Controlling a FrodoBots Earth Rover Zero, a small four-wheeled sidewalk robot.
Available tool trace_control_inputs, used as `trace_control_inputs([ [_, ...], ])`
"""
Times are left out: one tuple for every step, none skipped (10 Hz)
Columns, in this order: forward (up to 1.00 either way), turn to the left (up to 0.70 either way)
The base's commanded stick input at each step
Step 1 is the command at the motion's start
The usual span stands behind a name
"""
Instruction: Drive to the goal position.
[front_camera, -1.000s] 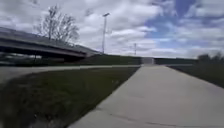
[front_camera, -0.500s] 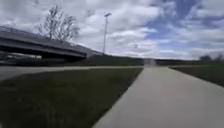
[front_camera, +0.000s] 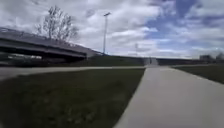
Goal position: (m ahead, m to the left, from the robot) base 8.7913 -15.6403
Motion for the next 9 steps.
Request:
trace_control_inputs([
  [1.0, -0.4],
  [0.36, -0.73],
  [0.0, -0.43],
  [-0.03, 0.0],
  [-0.86, 0.0],
  [-0.98, 0.0],
  [-0.98, 0.0],
  [-0.98, 0.0],
  [-0.98, 0.0],
])
